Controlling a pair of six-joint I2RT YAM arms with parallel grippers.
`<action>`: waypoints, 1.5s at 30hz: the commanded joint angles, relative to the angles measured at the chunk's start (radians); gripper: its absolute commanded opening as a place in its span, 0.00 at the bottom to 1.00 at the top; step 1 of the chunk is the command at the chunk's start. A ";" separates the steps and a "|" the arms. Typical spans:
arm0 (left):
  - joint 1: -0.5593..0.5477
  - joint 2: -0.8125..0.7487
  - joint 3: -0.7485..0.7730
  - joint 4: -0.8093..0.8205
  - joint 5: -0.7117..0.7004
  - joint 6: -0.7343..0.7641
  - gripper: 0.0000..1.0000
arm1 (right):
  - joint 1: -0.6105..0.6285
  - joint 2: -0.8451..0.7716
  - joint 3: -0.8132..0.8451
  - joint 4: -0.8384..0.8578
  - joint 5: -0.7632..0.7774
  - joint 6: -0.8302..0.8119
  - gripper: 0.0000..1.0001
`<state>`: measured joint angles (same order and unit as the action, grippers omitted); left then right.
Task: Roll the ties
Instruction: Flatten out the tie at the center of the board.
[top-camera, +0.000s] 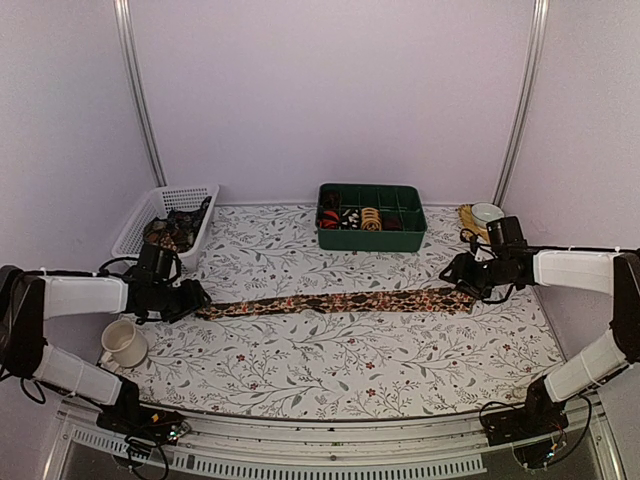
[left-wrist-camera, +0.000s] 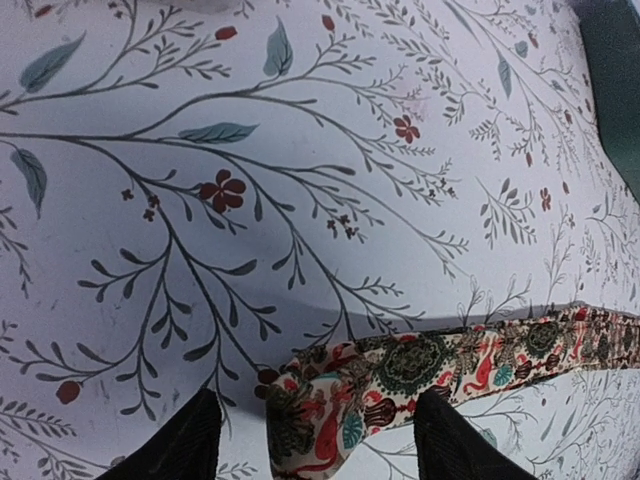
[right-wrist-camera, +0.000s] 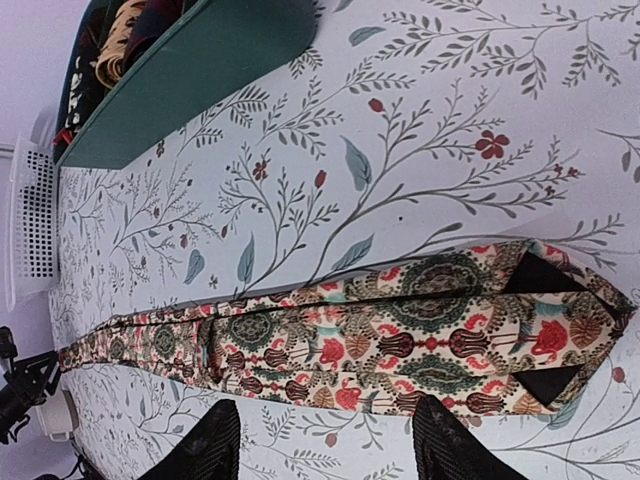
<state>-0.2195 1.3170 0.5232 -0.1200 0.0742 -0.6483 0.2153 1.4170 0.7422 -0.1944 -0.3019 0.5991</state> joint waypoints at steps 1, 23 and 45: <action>0.011 -0.004 -0.021 -0.016 -0.012 -0.017 0.62 | 0.035 0.015 0.021 0.006 -0.030 -0.014 0.59; 0.019 0.220 0.080 -0.033 -0.101 0.076 0.00 | 0.213 0.204 0.135 -0.066 -0.046 -0.111 0.65; 0.017 0.248 0.156 -0.163 -0.210 0.104 0.00 | 0.238 0.372 0.143 -0.065 0.058 -0.106 0.69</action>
<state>-0.2119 1.5383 0.6640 -0.1909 -0.0898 -0.5694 0.4618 1.7222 0.9031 -0.2161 -0.2909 0.4801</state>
